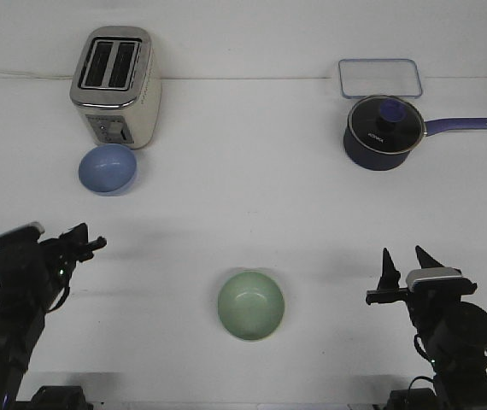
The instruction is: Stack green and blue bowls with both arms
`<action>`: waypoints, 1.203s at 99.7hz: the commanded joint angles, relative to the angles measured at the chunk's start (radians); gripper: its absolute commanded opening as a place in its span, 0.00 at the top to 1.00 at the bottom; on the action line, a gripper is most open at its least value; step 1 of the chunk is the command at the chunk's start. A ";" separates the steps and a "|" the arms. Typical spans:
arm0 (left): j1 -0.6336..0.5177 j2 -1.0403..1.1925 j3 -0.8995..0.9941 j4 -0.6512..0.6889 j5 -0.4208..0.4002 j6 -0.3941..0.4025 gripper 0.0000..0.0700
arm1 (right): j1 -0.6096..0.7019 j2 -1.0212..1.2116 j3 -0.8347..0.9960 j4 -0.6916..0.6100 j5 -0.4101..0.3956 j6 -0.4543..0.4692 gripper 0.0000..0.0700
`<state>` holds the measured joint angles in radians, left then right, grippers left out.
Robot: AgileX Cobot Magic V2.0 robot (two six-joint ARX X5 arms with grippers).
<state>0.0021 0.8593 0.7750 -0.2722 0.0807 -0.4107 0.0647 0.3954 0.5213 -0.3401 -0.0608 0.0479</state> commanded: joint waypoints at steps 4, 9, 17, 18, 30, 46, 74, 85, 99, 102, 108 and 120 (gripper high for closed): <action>0.000 0.149 0.095 -0.015 0.014 0.035 0.51 | 0.001 0.003 0.008 -0.002 -0.003 -0.013 0.41; 0.000 0.214 0.134 -0.015 0.022 0.040 0.32 | 0.001 0.003 0.008 -0.001 -0.005 -0.013 0.41; 0.008 0.311 0.192 -0.019 0.026 0.041 0.26 | 0.001 0.003 0.008 0.003 -0.026 -0.013 0.41; 0.010 0.322 0.198 -0.020 0.026 0.041 0.26 | 0.001 0.003 0.008 0.003 -0.026 -0.013 0.41; 0.045 0.457 0.280 -0.042 0.056 0.039 0.22 | 0.001 0.003 0.008 0.004 -0.026 -0.013 0.41; 0.097 0.622 0.392 -0.060 0.077 0.039 0.04 | 0.002 0.003 0.008 0.013 -0.045 -0.013 0.41; 0.149 0.866 0.608 -0.090 0.077 0.044 0.05 | 0.002 0.003 0.008 0.019 -0.045 -0.013 0.41; 0.149 0.961 0.693 -0.121 0.077 0.067 0.05 | 0.002 0.003 0.008 0.019 -0.045 -0.013 0.41; 0.149 1.061 0.779 -0.153 0.070 0.097 0.05 | 0.001 0.003 0.008 0.019 -0.045 -0.013 0.41; 0.149 1.078 0.790 -0.153 0.070 0.097 0.06 | 0.001 0.003 0.008 0.019 -0.045 -0.013 0.41; 0.149 1.101 0.802 -0.152 0.069 0.097 0.13 | 0.001 0.003 0.008 0.019 -0.045 -0.013 0.41; 0.150 1.128 0.803 -0.144 0.070 0.113 0.48 | 0.001 0.003 0.008 0.019 -0.045 -0.014 0.41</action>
<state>0.1493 1.9568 1.5528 -0.4198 0.1539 -0.3244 0.0650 0.3946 0.5209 -0.3309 -0.1047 0.0475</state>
